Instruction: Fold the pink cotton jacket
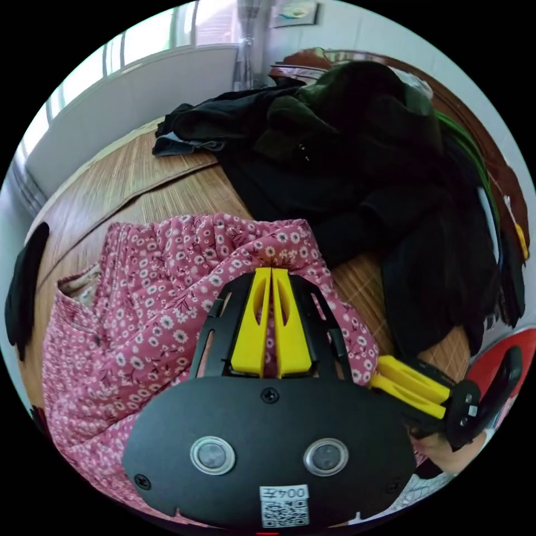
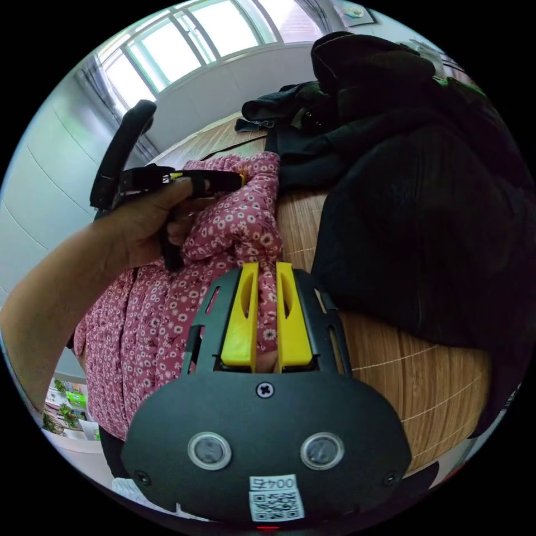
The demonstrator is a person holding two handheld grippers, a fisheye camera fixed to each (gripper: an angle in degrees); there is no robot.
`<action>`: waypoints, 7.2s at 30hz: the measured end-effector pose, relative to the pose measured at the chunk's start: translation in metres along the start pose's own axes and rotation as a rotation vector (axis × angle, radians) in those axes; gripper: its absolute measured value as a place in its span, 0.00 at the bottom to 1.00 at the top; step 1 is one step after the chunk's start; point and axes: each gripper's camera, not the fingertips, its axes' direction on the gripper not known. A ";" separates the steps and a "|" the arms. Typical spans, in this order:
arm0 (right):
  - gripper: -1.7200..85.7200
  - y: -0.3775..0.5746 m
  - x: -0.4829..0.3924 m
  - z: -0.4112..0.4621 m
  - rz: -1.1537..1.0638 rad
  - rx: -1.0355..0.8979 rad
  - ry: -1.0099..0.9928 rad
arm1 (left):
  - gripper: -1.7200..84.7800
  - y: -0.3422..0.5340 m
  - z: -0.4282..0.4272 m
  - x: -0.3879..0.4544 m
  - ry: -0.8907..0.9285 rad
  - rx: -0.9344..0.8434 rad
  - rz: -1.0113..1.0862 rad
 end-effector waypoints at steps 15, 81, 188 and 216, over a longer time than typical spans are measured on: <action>0.08 0.012 -0.013 -0.003 -0.036 -0.010 0.095 | 0.02 0.138 -0.162 -0.022 -0.254 0.199 -0.065; 0.07 0.158 0.121 -0.284 0.217 -0.357 -0.677 | 0.06 0.763 -0.614 -0.099 0.083 0.085 -0.619; 0.01 0.199 0.019 -0.273 -0.156 -0.262 -0.295 | 0.11 0.369 -0.414 0.314 -0.827 0.165 0.609; 0.01 0.186 -0.055 -0.251 -0.338 -0.283 0.011 | 0.13 0.561 -0.258 0.022 -0.420 0.256 -0.526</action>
